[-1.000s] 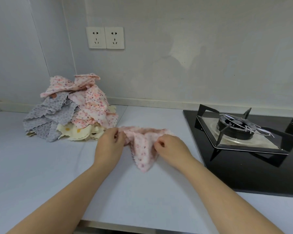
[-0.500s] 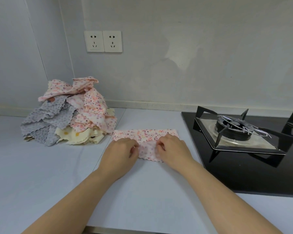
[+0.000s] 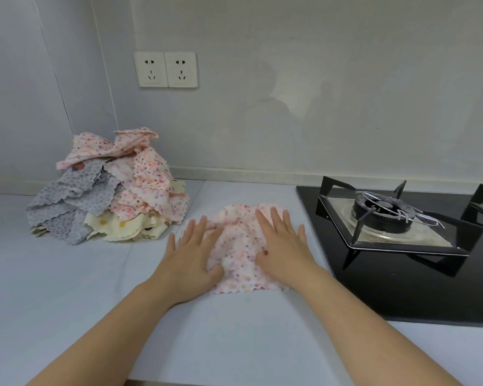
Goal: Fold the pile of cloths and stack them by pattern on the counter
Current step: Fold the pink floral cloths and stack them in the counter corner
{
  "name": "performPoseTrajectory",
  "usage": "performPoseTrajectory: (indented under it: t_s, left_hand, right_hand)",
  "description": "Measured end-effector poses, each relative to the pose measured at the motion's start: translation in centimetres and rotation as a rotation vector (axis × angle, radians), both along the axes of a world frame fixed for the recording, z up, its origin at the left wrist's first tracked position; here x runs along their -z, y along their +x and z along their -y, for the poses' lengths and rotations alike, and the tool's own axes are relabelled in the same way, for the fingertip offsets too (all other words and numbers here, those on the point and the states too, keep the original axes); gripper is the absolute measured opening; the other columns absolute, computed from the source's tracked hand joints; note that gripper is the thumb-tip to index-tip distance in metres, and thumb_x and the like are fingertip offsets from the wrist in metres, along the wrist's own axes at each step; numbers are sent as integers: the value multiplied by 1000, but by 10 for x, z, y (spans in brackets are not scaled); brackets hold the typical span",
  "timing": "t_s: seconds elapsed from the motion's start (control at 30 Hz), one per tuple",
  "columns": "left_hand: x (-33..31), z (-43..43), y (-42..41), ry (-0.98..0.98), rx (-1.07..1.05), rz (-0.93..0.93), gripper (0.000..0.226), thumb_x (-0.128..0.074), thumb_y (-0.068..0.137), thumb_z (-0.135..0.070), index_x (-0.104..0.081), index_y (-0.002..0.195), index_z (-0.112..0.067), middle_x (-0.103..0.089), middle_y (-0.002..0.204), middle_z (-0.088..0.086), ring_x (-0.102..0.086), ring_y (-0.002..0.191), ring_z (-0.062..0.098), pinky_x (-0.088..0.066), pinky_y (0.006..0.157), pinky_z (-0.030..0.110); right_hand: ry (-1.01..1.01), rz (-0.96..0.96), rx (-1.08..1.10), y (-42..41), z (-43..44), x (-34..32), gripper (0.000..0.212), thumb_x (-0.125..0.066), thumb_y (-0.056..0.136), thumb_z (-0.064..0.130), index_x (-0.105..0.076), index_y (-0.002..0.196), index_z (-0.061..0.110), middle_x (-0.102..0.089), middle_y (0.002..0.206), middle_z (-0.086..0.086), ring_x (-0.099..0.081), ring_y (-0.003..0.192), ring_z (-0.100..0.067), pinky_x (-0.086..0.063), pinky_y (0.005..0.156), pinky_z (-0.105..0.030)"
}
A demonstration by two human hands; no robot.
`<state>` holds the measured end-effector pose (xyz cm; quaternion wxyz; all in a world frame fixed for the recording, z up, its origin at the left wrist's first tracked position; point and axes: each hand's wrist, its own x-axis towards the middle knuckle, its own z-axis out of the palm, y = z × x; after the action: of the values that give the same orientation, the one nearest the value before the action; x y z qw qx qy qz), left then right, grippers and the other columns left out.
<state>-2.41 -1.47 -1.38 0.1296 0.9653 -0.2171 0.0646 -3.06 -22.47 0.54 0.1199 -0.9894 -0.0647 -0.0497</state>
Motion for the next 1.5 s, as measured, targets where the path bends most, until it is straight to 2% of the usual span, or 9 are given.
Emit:
performPoseTrajectory:
  t_s: [0.13, 0.27, 0.43, 0.67, 0.93, 1.13, 1.3, 1.4, 1.5]
  left_hand:
    - [-5, 1, 1, -118, -1, 226, 63, -23, 73, -56, -56, 120, -29, -53, 122, -15, -48, 118, 9, -28, 107, 36]
    - [2, -4, 9, -97, -49, 100, 52, -37, 88, -58, -53, 129, -30, -48, 134, -19, -43, 128, 7, -23, 113, 44]
    - [-14, -11, 8, -308, 160, 108, 35, -55, 70, -64, -60, 85, -33, -59, 87, -17, -54, 85, 1, -43, 78, 21]
    - [-2, -8, 13, -433, 18, 99, 19, -61, 91, -33, -53, 74, -29, -58, 65, -10, -50, 62, 8, -41, 58, 26]
    - [-8, -13, 9, -246, 60, 189, 6, -50, 89, -28, -45, 89, -30, -56, 79, -12, -51, 74, 11, -45, 63, 31]
    - [-5, -12, 9, -52, 57, 249, 47, -43, 73, -66, -54, 105, -33, -57, 99, -18, -53, 93, 6, -45, 75, 25]
    - [-6, -15, 9, -211, 0, 270, 16, -55, 83, -10, -61, 94, -19, -62, 84, -6, -57, 78, 21, -42, 60, 33]
    - [-6, -23, 14, -474, -121, 184, 24, -58, 80, 0, -65, 91, -19, -64, 80, -5, -57, 76, 18, -46, 65, 31]
    - [-12, -27, 16, -736, -237, 54, 28, -60, 80, 3, -65, 87, -24, -65, 81, -5, -56, 75, 12, -41, 63, 18]
  right_hand:
    - [96, 24, -41, -2, 3, -2, 76, -48, 88, 12, -13, 152, 30, -5, 162, 2, 2, 149, -19, 1, 120, -46]
    - [152, 209, -36, -3, 4, -6, 35, -47, 92, 16, -56, 124, 24, -50, 126, 8, -49, 113, -13, -36, 100, -32]
    - [279, 152, -83, -10, 0, -14, 8, -52, 91, 30, -56, 85, 29, -58, 70, 13, -54, 69, -8, -51, 72, -33]
    - [112, -16, -196, -16, -8, -9, 58, -61, 70, 70, -46, 117, 39, -48, 116, 20, -44, 110, -6, -36, 97, -31]
    - [29, 169, -113, -5, -5, -6, 42, -44, 85, 1, -44, 121, 23, -59, 111, 4, -52, 95, -23, -46, 76, -34]
    - [135, 277, 20, 0, 2, -6, 21, -43, 91, 14, -57, 104, 22, -64, 91, 0, -50, 80, -23, -37, 65, -32]
    - [150, 290, 56, -4, 9, -13, 27, -44, 92, 15, -53, 115, 27, -62, 99, 5, -55, 85, -22, -36, 64, -30]
    - [143, 242, 0, -3, 14, -11, 40, -46, 88, 7, -51, 120, 30, -57, 122, 11, -56, 97, -17, -44, 71, -30]
    - [201, 255, -5, -1, 20, -12, 38, -49, 88, 5, -55, 115, 30, -60, 106, 11, -54, 84, -7, -44, 69, -29]
